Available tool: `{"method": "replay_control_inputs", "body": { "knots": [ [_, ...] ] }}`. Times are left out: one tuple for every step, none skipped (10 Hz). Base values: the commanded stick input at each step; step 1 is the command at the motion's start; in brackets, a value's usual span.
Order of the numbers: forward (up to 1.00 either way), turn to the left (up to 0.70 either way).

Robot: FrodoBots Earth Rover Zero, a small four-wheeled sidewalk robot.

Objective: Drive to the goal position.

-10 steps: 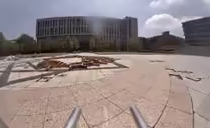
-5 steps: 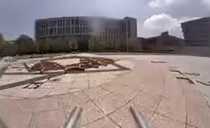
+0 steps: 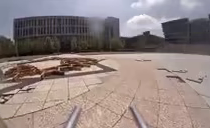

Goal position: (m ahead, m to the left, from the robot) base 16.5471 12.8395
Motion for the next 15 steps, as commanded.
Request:
{"method": "replay_control_inputs", "body": {
  "knots": [
    [0.70, -0.32],
    [0.70, -0.32],
    [0.70, -0.32],
    [0.70, -0.32],
    [0.70, -0.32],
    [0.70, -0.23],
    [0.70, 0.03],
    [0.70, 0.03],
    [0.70, 0.03],
    [0.70, 0.03],
    [0.70, 0.03],
    [0.70, 0.03],
    [0.70, 0.03],
    [0.70, 0.03],
    [0.70, 0.03]
  ]
}}
